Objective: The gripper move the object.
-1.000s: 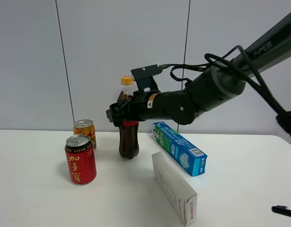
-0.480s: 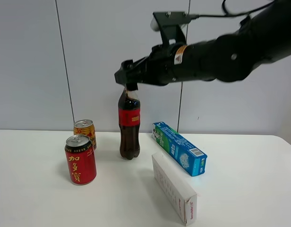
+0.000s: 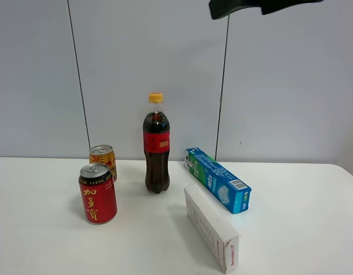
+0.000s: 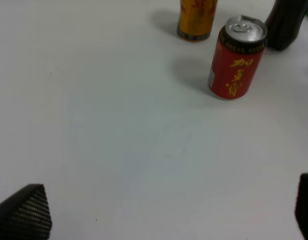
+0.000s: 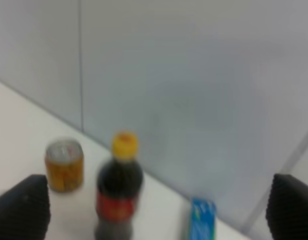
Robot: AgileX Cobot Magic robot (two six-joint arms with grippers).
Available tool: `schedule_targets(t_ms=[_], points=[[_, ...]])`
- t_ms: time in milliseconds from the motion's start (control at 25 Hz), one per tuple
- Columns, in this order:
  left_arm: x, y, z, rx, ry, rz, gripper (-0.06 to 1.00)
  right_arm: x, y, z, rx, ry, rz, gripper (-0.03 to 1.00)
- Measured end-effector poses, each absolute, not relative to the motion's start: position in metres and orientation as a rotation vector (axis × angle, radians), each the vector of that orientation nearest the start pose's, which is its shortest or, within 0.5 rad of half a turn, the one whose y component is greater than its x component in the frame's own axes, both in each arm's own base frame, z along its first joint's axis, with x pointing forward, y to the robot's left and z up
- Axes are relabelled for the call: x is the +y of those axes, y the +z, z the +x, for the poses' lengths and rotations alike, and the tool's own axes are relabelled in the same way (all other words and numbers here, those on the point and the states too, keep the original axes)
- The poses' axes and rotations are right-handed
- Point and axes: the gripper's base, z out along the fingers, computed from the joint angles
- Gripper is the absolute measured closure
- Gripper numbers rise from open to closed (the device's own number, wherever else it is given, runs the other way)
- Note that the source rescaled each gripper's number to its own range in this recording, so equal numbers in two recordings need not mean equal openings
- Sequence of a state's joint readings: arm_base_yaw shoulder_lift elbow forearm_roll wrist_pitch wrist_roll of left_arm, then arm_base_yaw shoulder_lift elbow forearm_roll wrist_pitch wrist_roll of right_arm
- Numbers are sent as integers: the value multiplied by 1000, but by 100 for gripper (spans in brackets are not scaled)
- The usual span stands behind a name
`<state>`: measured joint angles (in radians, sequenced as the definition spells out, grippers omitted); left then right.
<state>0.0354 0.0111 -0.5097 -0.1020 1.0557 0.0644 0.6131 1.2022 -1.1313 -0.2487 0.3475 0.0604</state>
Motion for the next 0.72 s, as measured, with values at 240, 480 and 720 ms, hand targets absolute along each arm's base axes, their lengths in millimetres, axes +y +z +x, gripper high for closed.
schedule_targets(t_ms=[240,480,720], points=[[-8,281,-4,2037,-59,34,-6,118,406,197,1885,96,-736,22],[-8,281,-4,2037,-59,34,-6,74,405,202,1991,-45,-646,23],[-8,281,-4,2037,-59,34,-6,30,404,213,2066,-119,-458,23]])
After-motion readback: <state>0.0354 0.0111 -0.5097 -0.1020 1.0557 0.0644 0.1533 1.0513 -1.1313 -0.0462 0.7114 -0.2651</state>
